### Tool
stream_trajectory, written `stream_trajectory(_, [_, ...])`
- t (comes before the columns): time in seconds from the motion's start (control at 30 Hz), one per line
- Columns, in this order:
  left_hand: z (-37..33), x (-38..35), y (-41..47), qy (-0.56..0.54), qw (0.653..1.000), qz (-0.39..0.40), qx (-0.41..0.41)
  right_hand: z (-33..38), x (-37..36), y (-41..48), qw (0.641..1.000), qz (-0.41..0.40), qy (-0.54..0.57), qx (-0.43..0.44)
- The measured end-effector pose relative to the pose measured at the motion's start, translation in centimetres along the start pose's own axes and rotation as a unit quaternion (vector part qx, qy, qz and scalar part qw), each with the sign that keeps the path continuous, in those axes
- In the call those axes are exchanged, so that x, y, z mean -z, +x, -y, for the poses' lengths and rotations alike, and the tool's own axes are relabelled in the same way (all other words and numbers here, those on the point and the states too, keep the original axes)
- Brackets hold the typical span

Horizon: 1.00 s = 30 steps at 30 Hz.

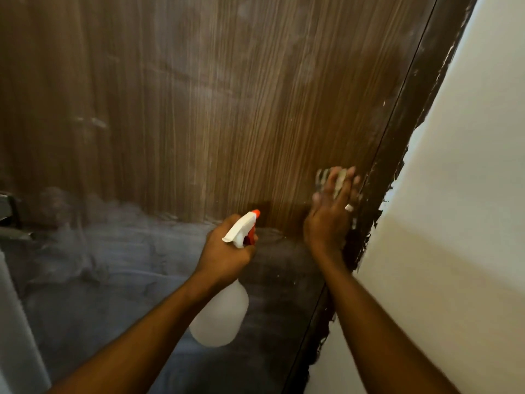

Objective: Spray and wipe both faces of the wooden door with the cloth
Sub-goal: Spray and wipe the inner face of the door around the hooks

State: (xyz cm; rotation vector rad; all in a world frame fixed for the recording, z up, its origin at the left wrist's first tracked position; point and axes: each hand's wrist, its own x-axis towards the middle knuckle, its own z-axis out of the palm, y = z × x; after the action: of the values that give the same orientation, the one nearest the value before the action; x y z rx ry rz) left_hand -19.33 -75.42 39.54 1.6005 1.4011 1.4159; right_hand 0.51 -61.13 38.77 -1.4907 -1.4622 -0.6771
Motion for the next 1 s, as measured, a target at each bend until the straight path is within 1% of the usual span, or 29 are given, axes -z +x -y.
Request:
stream_trajectory(0.07, [0.6,-0.6,-0.5,0.011,1.0,-0.002,0.017,0.0,-2.1,-6.4,0.999,0.052,-0.002,0.006])
stream_trajectory(0.13, [1.4,-1.4,-1.5,0.017,0.999,-0.009,0.026,-0.6,-3.6,-11.9,0.996,0.09,0.022,0.011])
stream_trajectory(0.23, [3.2,-2.3,-2.9,0.031,0.999,-0.018,0.015,-1.8,-4.3,-16.1,0.983,0.14,0.111,-0.031])
stream_trajectory(0.3, [4.3,-2.8,-3.9,0.053,0.998,-0.011,0.026,-3.1,-3.7,-18.0,0.974,0.166,0.146,-0.056])
stream_trajectory(0.37, [5.3,-3.5,-5.1,0.056,0.997,-0.006,0.058,-4.5,-2.7,-19.6,0.958,0.181,0.2,-0.101])
stream_trajectory(0.43, [6.1,-4.0,-5.9,0.031,0.996,0.007,0.078,-4.2,-1.3,-20.1,0.939,0.172,0.258,-0.149])
stream_trajectory(0.5, [6.7,-4.3,-6.3,0.022,0.995,0.042,0.084,-3.3,-1.3,-18.7,0.933,0.15,0.278,-0.174])
stream_trajectory(0.53, [7.0,-4.4,-6.3,0.022,0.995,0.058,0.079,-2.8,-1.7,-17.5,0.941,0.132,0.26,-0.171])
stream_trajectory(0.57, [7.2,-4.3,-6.2,0.025,0.994,0.07,0.079,-2.4,-2.2,-16.0,0.963,0.098,0.209,-0.141])
stream_trajectory(0.6, [7.5,-4.3,-6.0,0.031,0.994,0.076,0.074,-2.0,-2.9,-14.2,0.982,0.043,0.149,-0.11])
stream_trajectory(0.63, [7.7,-4.1,-5.6,0.038,0.993,0.081,0.071,-1.7,-3.7,-12.3,0.987,0.001,0.126,-0.102])
stream_trajectory(0.67, [8.0,-3.9,-5.1,0.048,0.993,0.089,0.062,-1.3,-4.3,-10.4,0.985,-0.031,0.13,-0.108])
stream_trajectory(0.73, [8.3,-3.6,-3.9,0.076,0.99,0.11,0.034,0.0,-4.8,-8.4,0.984,-0.073,0.127,-0.1])
stream_trajectory(0.77, [8.5,-3.4,-3.5,0.076,0.991,0.105,0.017,0.4,-5.3,-8.9,0.988,-0.087,0.111,-0.071])
stream_trajectory(0.8, [8.7,-3.1,-3.1,0.06,0.994,0.092,-0.003,0.4,-5.9,-10.0,0.993,-0.086,0.079,-0.017])
stream_trajectory(0.83, [9.4,-2.9,-2.9,0.039,0.996,0.079,-0.018,-0.2,-6.8,-11.8,0.995,-0.077,0.035,0.057])
stream_trajectory(0.87, [10.1,-2.7,-2.7,0.014,0.997,0.066,-0.025,-1.2,-7.5,-13.9,0.99,-0.063,-0.002,0.126])
stream_trajectory(0.9, [10.8,-2.5,-2.5,-0.014,0.998,0.056,-0.027,-2.6,-8.1,-15.4,0.983,-0.055,-0.018,0.177])
stream_trajectory(0.93, [11.8,-2.3,-2.7,-0.033,0.998,0.049,-0.032,-4.0,-8.5,-16.5,0.978,-0.057,-0.022,0.201])
stream_trajectory(0.97, [12.7,-2.1,-2.6,-0.047,0.997,0.047,-0.045,-5.0,-8.7,-16.7,0.978,-0.064,-0.011,0.198])
stream_trajectory(1.0, [13.4,-1.7,-2.7,-0.054,0.996,0.043,-0.061,-5.2,-8.7,-16.4,0.981,-0.08,0.009,0.177])
